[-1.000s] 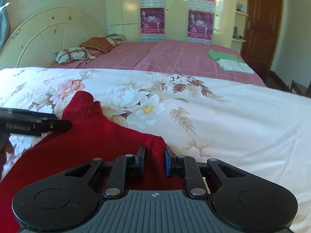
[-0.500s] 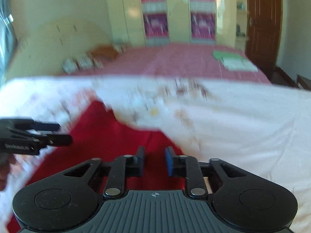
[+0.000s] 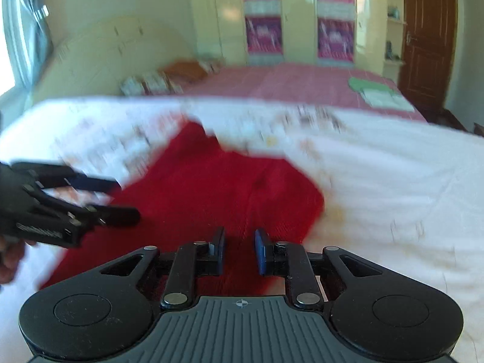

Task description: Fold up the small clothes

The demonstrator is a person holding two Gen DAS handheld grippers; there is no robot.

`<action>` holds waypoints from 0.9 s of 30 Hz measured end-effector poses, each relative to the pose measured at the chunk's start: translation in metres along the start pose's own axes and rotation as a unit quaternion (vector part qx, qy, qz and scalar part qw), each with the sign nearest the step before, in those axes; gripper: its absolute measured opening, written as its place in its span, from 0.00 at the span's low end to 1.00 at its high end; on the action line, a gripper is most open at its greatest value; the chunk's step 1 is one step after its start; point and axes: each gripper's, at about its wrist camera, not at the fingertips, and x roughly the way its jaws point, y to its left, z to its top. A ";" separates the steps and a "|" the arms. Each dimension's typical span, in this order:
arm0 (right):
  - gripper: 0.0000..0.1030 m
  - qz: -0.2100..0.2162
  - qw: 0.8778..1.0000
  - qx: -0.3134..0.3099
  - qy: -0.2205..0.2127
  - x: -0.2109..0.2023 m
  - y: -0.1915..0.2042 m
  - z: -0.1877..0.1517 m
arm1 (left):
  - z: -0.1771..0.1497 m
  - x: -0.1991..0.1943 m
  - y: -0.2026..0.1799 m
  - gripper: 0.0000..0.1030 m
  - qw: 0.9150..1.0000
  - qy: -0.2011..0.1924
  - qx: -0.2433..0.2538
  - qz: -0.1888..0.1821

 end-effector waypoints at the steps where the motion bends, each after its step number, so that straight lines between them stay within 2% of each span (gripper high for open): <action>1: 0.18 -0.001 1.000 0.011 -0.010 0.002 -0.001 -0.003 | 0.001 0.002 0.007 0.72 1.000 0.007 -0.028 -0.010; 3: 0.18 -0.002 0.999 0.037 -0.006 0.001 -0.004 0.001 | 0.006 -0.004 0.009 0.69 0.999 0.011 -0.037 -0.006; 4: 0.18 -0.004 0.999 0.041 -0.010 -0.003 -0.002 0.004 | 0.007 -0.012 0.004 0.63 1.000 0.006 -0.023 0.005; 6: 0.18 -0.003 0.999 0.033 -0.031 -0.022 0.006 0.006 | 0.007 -0.027 -0.005 0.62 1.000 -0.002 -0.002 0.008; 9: 0.18 0.006 0.998 0.023 -0.050 -0.048 0.018 0.003 | 0.002 -0.043 -0.014 0.63 1.000 -0.005 0.008 0.012; 13: 0.18 0.018 0.999 0.022 -0.047 -0.058 0.032 -0.012 | -0.011 -0.043 -0.026 0.66 0.999 0.010 0.034 0.029; 17: 0.18 0.005 1.000 0.007 0.000 -0.037 0.037 -0.031 | -0.018 -0.039 -0.029 0.71 0.999 0.013 0.036 0.036; 22: 0.18 0.013 0.999 0.044 0.001 -0.034 0.031 -0.029 | -0.016 -0.045 -0.033 0.71 0.998 0.020 0.037 0.053; 24: 0.19 0.014 0.998 0.066 -0.013 -0.047 0.027 -0.028 | -0.015 -0.055 -0.036 0.75 0.996 0.012 0.049 0.070; 25: 0.23 0.013 0.997 0.078 -0.023 -0.054 0.025 -0.028 | -0.016 -0.061 -0.036 0.81 0.995 0.004 0.054 0.085; 26: 0.51 0.013 0.995 0.095 -0.035 -0.064 0.020 -0.030 | -0.017 -0.064 -0.034 0.81 0.994 0.000 0.055 0.096; 27: 0.72 0.009 0.993 0.112 -0.048 -0.072 0.016 -0.031 | -0.018 -0.067 -0.030 0.81 0.994 -0.002 0.050 0.099</action>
